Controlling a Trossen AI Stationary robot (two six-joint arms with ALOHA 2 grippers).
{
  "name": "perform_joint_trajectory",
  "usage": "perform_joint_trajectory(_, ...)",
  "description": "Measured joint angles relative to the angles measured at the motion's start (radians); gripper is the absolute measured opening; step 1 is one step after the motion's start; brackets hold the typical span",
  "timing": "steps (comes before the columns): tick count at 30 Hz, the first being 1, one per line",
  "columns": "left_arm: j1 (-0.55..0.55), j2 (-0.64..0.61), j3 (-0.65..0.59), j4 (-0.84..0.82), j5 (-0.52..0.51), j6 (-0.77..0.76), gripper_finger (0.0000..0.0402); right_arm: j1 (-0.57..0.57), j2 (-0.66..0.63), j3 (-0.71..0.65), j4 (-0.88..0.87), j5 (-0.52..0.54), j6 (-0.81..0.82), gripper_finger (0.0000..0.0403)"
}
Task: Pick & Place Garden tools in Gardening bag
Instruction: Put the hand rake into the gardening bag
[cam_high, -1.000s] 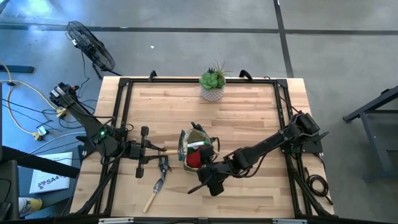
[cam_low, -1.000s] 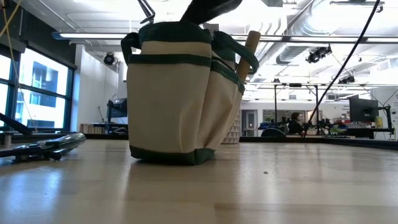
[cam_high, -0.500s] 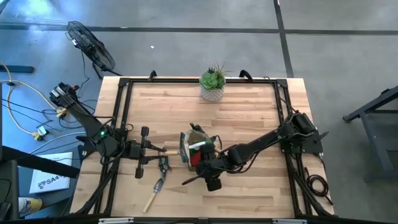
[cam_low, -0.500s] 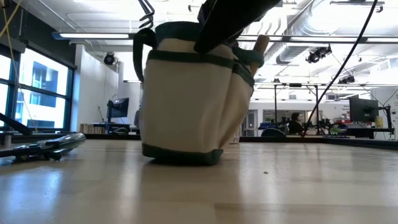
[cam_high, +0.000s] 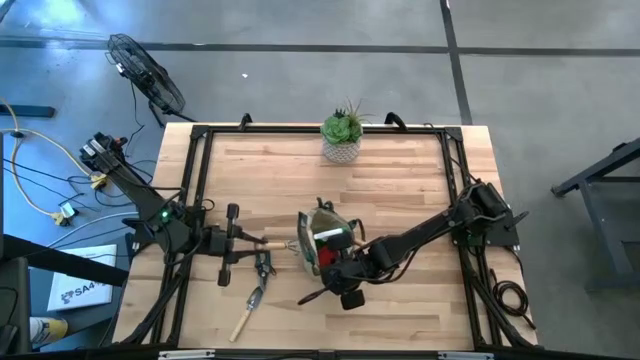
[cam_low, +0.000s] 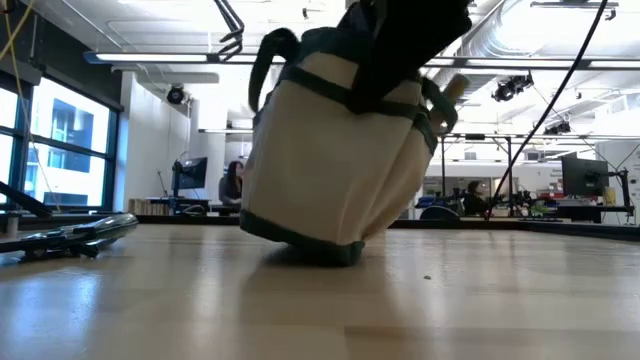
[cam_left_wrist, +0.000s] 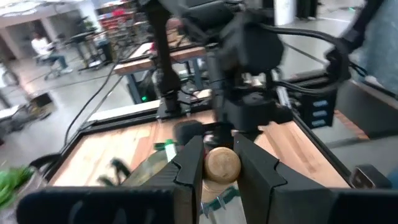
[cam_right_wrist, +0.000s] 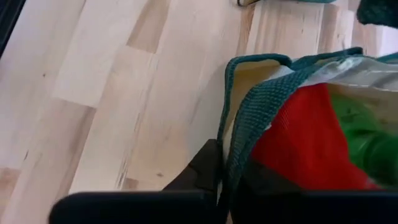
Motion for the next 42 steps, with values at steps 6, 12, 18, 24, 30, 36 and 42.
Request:
perform_joint_trajectory(6,0.001,0.039,0.0,0.108,-0.085,-0.047,0.0064,0.004,0.0,0.0,0.001,0.021,-0.001,0.0005)
perform_joint_trajectory(12,0.001,0.091,0.0,0.176,-0.112,-0.045,0.0064,0.003,0.0,0.0,0.002,0.023,-0.001,0.0004)
perform_joint_trajectory(18,0.002,0.094,0.0,0.177,-0.155,-0.047,0.0064,0.003,-0.001,0.0,0.001,0.023,-0.001,0.0004)
perform_joint_trajectory(24,0.001,0.131,-0.014,0.188,-0.162,0.007,0.0064,0.003,-0.001,0.0,0.001,0.023,-0.001,0.0004)
perform_joint_trajectory(30,0.035,0.128,-0.096,0.39,-0.111,0.088,0.0064,0.003,-0.001,0.0,0.001,0.023,-0.001,0.0004)
perform_joint_trajectory(36,0.08,0.112,-0.217,0.582,-0.019,0.1,0.0064,0.009,-0.001,0.0,-0.004,0.025,0.005,0.0004)
perform_joint_trajectory(42,0.079,0.066,-0.282,0.664,0.028,0.093,0.0064,0.01,-0.002,0.0,-0.017,0.025,0.008,0.0004)
